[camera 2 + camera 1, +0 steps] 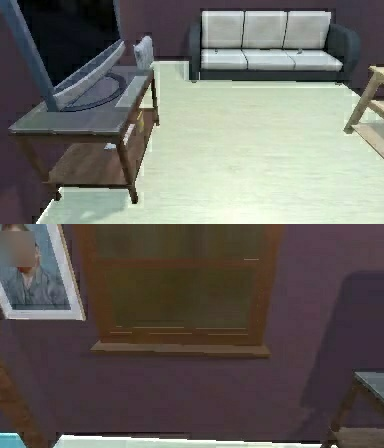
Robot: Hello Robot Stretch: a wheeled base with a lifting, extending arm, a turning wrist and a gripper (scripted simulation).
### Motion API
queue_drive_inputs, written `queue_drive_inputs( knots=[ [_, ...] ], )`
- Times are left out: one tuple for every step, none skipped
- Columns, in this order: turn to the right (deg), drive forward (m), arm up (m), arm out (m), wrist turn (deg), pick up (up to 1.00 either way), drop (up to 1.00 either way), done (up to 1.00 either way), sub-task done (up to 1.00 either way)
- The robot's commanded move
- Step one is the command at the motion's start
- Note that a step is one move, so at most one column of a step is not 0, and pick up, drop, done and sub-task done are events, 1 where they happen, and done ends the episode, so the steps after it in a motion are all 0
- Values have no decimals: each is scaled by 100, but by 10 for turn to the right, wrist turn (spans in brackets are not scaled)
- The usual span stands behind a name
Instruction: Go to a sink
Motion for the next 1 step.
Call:
queue_drive_inputs(
  knots=[
    [-450,0,0,0,0,0,0,0,0]
  ],
)
